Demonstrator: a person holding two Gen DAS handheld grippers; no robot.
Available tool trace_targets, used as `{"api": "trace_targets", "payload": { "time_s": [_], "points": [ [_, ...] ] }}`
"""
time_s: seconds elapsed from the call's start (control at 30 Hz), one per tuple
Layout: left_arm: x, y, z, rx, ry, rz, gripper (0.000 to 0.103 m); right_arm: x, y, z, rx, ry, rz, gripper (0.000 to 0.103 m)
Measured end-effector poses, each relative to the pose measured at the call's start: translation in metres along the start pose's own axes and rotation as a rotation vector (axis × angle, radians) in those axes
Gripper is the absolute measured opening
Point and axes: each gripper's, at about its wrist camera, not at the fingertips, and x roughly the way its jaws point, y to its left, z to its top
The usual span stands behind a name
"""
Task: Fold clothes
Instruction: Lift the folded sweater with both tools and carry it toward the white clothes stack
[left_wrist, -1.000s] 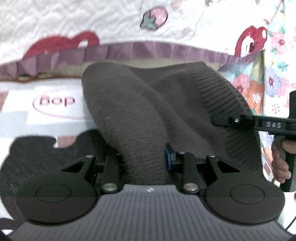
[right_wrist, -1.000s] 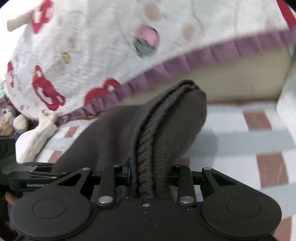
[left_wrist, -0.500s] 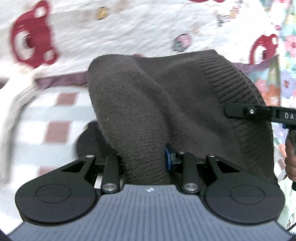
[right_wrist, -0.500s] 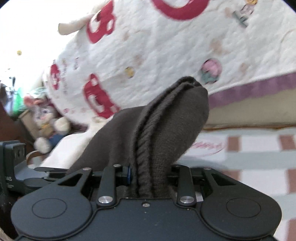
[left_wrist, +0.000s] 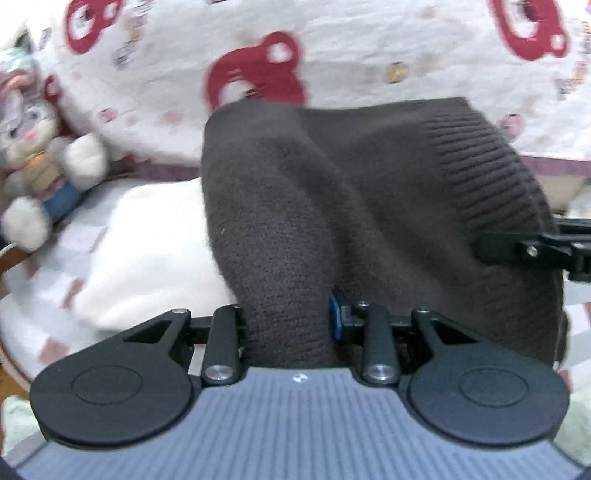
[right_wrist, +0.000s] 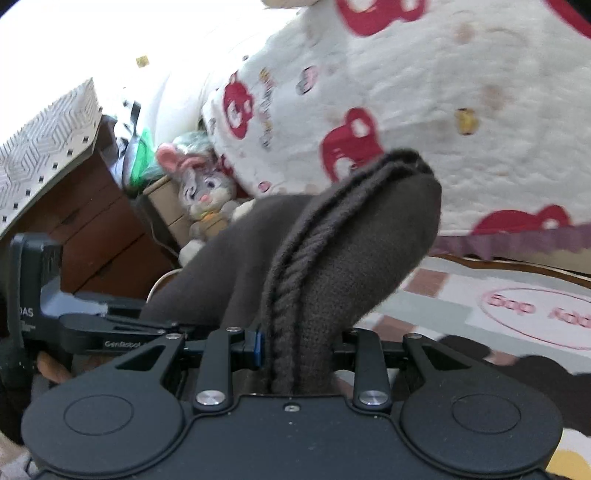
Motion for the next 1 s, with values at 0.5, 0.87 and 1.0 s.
{"api": "trace_targets", "payload": {
  "time_s": [0.5,0.87,1.0],
  "points": [
    [0.031,0.098,0.039,0.027,0.047,0.133,0.029,0.128,0.024,0.025,-0.021,0.047,0.149,0.033],
    [0.121,0.169,0.126,0.142,0.068,0.149,0.029,0.250,-0.033,0.076,0.175,0.001,0.263,0.035],
    [0.185,0.195,0.119,0.054,0.158,0.176,0.030,0.304,-0.054,0.065,0.220,0.041,0.190,0.040]
  ]
}}
